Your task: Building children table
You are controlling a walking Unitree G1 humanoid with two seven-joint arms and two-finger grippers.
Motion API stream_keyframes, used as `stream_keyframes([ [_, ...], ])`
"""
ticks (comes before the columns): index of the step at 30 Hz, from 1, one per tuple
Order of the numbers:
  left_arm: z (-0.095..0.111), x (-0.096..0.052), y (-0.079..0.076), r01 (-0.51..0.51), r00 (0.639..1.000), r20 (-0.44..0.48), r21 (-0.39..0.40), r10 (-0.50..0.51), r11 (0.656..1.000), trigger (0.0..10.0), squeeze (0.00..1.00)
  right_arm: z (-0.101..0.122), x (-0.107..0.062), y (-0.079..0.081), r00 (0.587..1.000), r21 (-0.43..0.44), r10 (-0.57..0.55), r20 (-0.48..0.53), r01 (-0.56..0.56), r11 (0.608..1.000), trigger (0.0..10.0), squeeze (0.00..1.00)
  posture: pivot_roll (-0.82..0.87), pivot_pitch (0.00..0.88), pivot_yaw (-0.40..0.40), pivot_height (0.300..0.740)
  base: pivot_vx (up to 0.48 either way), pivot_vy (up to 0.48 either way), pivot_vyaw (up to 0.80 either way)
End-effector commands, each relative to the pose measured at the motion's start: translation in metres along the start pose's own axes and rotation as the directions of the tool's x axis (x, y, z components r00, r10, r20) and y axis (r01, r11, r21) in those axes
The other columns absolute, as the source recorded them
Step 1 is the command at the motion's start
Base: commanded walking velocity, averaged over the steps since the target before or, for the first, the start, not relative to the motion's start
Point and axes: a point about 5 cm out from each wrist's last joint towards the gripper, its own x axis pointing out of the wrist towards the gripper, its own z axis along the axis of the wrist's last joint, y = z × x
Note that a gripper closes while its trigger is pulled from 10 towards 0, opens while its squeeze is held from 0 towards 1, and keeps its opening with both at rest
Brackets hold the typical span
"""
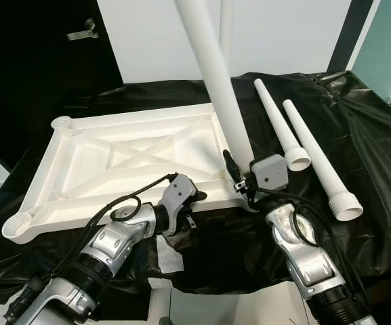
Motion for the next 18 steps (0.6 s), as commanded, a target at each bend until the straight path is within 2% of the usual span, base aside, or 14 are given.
stream_keyframes([
  [1, -0.019, 0.002, -0.014, 0.249, 0.963, -0.101, -0.019, -0.250, 0.968, 10.0, 0.00, -0.018, -0.016, -0.003, 0.995, 0.015, -0.023, -0.099, 0.025, 1.000, 10.0, 0.00, -0.15, 0.035, 0.079, 0.740, 0.000, 0.000, 0.00],
  [5, -0.020, 0.004, -0.012, 0.234, 0.965, -0.118, -0.002, -0.233, 0.972, 10.0, 0.00, -0.019, -0.018, -0.005, 0.994, 0.002, -0.027, -0.102, 0.028, 1.000, 10.0, 0.00, -0.15, 0.035, 0.079, 0.740, 0.000, 0.000, 0.00],
  [10, -0.017, 0.009, -0.009, 0.226, 0.967, -0.121, 0.020, -0.222, 0.974, 10.0, 0.00, -0.028, -0.030, -0.014, 0.990, -0.008, -0.067, -0.127, 0.067, 0.998, 10.0, 0.00, -0.15, 0.029, 0.089, 0.740, 0.000, 0.000, 0.00],
  [13, -0.017, 0.009, -0.008, 0.230, 0.967, -0.120, 0.025, -0.225, 0.973, 10.0, 0.00, -0.032, -0.034, -0.017, 0.985, 0.005, -0.090, -0.146, 0.092, 0.996, 10.0, 0.00, -0.15, 0.028, 0.093, 0.740, 0.000, 0.000, 0.00],
  [15, -0.018, 0.008, -0.009, 0.244, 0.963, -0.123, 0.025, -0.240, 0.969, 10.0, 0.00, -0.034, -0.037, -0.019, 0.970, 0.056, -0.152, -0.189, 0.165, 0.985, 10.0, 0.00, -0.15, 0.029, 0.097, 0.740, 0.000, 0.000, 0.00],
  [18, -0.019, 0.008, -0.009, 0.247, 0.962, -0.127, 0.027, -0.242, 0.969, 10.0, 0.00, -0.036, -0.037, -0.021, 0.960, 0.082, -0.182, -0.211, 0.203, 0.976, 10.0, 0.00, -0.15, 0.029, 0.097, 0.740, 0.000, 0.000, 0.00],
])
